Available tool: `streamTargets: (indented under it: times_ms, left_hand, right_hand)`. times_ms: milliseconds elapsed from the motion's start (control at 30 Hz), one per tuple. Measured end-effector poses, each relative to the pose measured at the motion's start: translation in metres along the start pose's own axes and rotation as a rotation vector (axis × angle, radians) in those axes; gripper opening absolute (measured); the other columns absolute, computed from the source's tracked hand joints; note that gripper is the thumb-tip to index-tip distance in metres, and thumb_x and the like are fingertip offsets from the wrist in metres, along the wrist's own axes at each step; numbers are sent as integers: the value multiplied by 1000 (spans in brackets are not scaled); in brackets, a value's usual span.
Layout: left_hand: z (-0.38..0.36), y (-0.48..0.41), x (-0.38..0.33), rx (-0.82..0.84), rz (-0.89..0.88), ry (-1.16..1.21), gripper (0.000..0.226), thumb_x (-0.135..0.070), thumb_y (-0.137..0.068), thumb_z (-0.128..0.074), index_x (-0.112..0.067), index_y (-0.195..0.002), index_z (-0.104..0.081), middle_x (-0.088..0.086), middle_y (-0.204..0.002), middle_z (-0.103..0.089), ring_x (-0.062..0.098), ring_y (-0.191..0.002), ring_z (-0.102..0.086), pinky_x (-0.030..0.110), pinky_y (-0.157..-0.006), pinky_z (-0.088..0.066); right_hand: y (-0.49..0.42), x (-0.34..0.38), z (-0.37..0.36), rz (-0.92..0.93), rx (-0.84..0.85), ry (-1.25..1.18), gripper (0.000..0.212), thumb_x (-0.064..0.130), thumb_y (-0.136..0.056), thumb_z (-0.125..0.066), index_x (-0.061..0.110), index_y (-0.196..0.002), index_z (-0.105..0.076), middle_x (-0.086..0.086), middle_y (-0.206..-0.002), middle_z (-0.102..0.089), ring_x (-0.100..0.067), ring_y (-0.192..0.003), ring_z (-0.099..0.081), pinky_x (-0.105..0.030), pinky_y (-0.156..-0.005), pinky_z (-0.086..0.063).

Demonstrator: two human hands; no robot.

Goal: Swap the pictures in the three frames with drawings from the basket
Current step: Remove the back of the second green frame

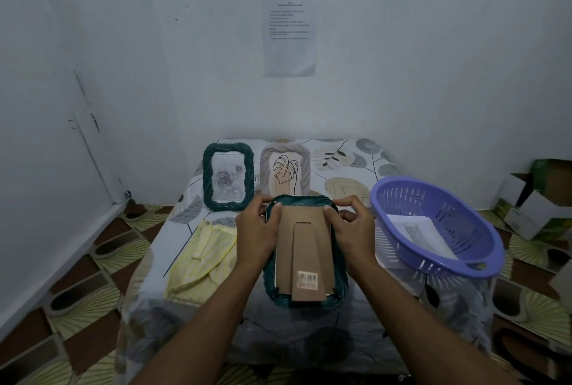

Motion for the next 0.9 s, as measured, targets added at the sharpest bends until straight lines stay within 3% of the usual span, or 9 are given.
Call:
streamTargets:
  times_ms: [200,433,533,633,733,833,900]
  left_hand:
    - [0,2,7,34,38,69,7,-13,-92,-60,-16,-94,-65,-13,-85,-65,-11,-80,-61,10,-72,-49]
    - [-3,3,13,59,67,122,11,-10,-93,-58,-11,-100,-66,0,-91,-68,-6,-82,-63,5,-69,-46]
    - [-4,3,14,77,86,141,14,-10,-94,-55,-11,-103,-67,1,-95,-69,-1,-86,-64,5,-69,-45]
    - [-4,2,13,131,100,123,24,-15,-99,-48,-14,-112,-67,-3,-106,-68,4,-97,-61,8,-79,-45]
    - [-4,5,16,223,170,181,31,-23,-100,-43,-21,-125,-61,-6,-119,-65,6,-109,-59,24,-94,-47]
    - [-2,10,22,305,204,202,26,-29,-99,-46,-31,-122,-58,-1,-96,-70,16,-90,-66,42,-79,-54]
    - [2,12,22,349,213,213,24,-20,-99,-48,-28,-119,-57,2,-83,-70,16,-76,-66,41,-62,-55]
  right_hand:
    - [-1,-5,3,-14,6,0,13,15,-87,-65,26,-81,-65,-6,-80,-73,-25,-79,-69,-44,-66,-55]
    - [-2,-6,8,-49,35,-83,13,15,-89,-64,25,-84,-70,-11,-73,-72,-29,-69,-64,-43,-64,-52]
    - [-3,-6,10,-85,27,-114,21,10,-90,-59,26,-87,-72,-4,-76,-74,-26,-72,-66,-46,-69,-55]
    - [-3,-6,11,-125,-3,-176,20,8,-91,-58,22,-92,-73,2,-73,-74,-22,-70,-64,-40,-66,-55]
    - [-5,-6,10,-165,-64,-253,14,8,-91,-61,17,-93,-71,2,-66,-72,-25,-66,-62,-39,-64,-52]
    - [-16,-5,12,-174,-131,-287,9,6,-89,-61,13,-92,-67,4,-57,-66,-18,-55,-59,-36,-58,-50]
    - [-22,-3,13,-162,-133,-268,9,5,-89,-61,13,-91,-65,6,-54,-65,-13,-51,-57,-32,-55,-48]
Point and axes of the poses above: each hand's wrist, its own y-axis away from the middle knuckle, its own z-axis out of the back of the hand, x = y × z, the point moved 1 cm from there along -y, towards the middle knuckle
